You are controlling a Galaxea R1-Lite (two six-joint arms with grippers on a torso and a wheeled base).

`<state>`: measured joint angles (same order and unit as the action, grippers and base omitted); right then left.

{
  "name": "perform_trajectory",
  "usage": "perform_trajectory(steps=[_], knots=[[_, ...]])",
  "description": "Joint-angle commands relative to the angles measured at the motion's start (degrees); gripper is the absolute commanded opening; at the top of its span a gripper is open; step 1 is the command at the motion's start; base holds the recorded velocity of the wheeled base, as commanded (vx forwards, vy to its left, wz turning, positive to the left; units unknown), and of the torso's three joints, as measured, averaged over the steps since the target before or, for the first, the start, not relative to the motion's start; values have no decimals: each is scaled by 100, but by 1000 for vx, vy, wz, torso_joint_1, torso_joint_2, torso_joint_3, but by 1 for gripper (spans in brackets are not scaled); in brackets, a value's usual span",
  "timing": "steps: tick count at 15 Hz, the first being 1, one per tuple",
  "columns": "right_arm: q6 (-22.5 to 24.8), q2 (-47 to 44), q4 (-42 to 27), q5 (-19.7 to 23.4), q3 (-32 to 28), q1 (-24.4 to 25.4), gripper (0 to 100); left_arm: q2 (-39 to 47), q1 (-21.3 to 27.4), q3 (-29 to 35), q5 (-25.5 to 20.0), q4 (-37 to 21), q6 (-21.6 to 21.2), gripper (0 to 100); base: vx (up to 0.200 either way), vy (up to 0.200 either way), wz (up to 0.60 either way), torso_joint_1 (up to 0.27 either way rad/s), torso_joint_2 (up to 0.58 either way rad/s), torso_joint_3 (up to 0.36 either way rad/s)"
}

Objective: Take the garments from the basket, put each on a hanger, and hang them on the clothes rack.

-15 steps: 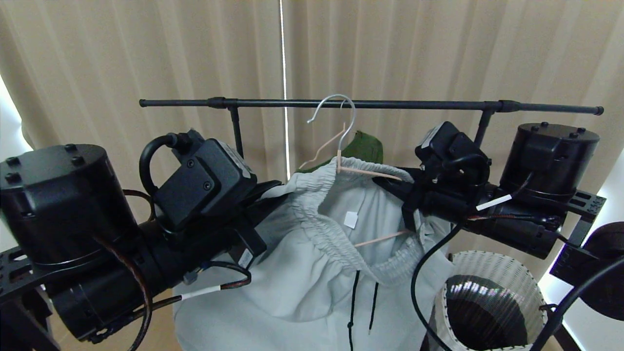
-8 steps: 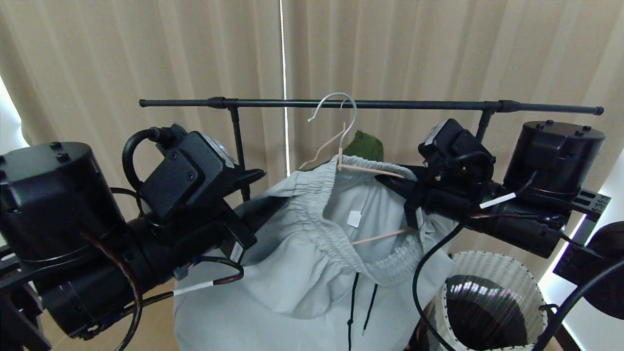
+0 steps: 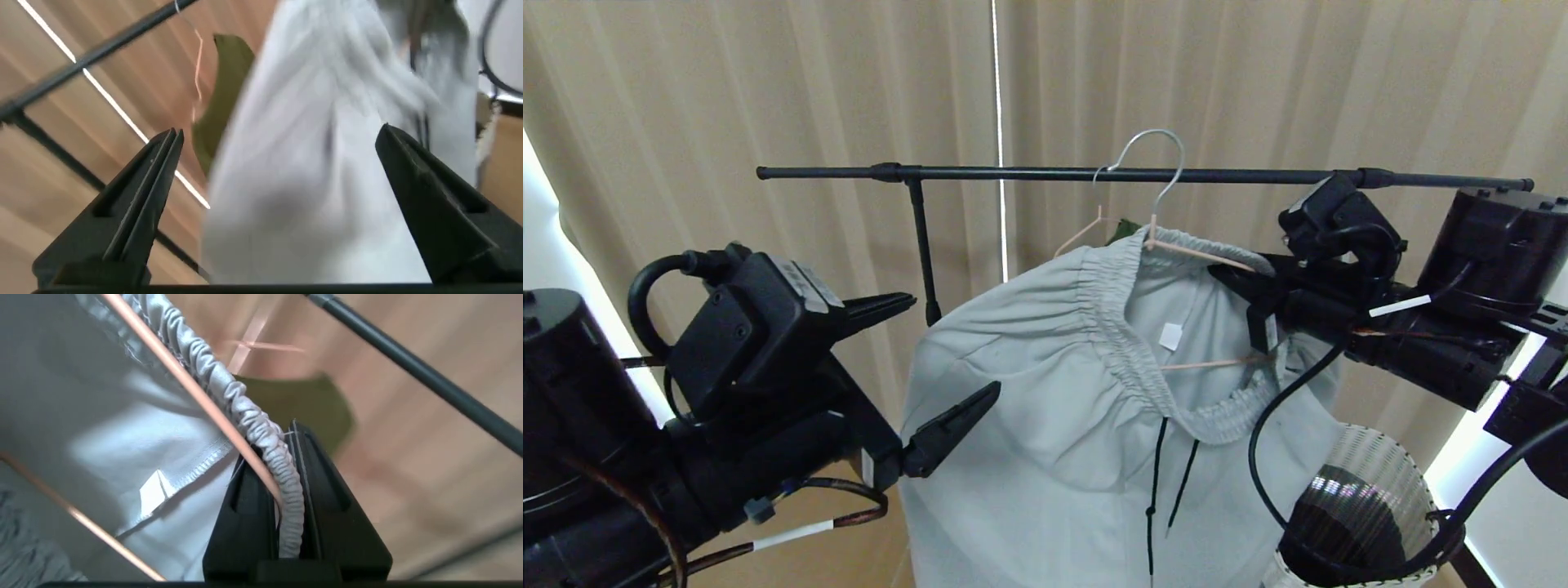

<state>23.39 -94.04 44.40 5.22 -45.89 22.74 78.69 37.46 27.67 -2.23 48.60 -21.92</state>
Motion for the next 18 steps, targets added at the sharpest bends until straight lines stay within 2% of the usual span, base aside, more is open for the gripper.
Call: perform_trajectory(steps=[1, 2, 3, 4, 8, 12, 13, 15, 18], knots=[[-1, 167, 87, 6, 132, -296, 0, -319, -55, -368, -23, 9, 162, 100, 0, 0, 0, 0, 0, 0], [-1, 175, 113, 6, 159, -296, 0, -319, -55, -394, -23, 9, 179, 100, 0, 0, 0, 0, 0, 0], [-1, 281, 368, 6, 484, -410, 0, -293, -64, -632, -23, 0, 425, 100, 0, 0, 0, 0, 0, 0], [7, 290, 421, 6, 607, -498, 0, -258, -99, -737, -23, 0, 460, 100, 0, 0, 0, 0, 0, 0], [-37, 307, 596, 14, 739, -604, 0, 129, -248, -1229, -23, 9, 460, 100, 0, 0, 0, 0, 0, 0], [-63, 720, 614, 14, 1266, -692, 0, 129, -485, -1633, -23, 9, 460, 100, 0, 0, 0, 0, 0, 0], [-125, 817, 614, 23, 1337, -718, 0, 129, -556, -1642, -23, 9, 460, 100, 0, 0, 0, 0, 0, 0], [-582, 966, 623, 14, 1442, -718, 0, 173, -758, -1510, -23, 79, 478, 100, 0, 0, 0, 0, 0, 0], [-722, 1001, 939, 14, 1468, -709, 0, 525, -819, -1379, -58, 554, 575, 100, 0, 0, 0, 0, 0, 0]])
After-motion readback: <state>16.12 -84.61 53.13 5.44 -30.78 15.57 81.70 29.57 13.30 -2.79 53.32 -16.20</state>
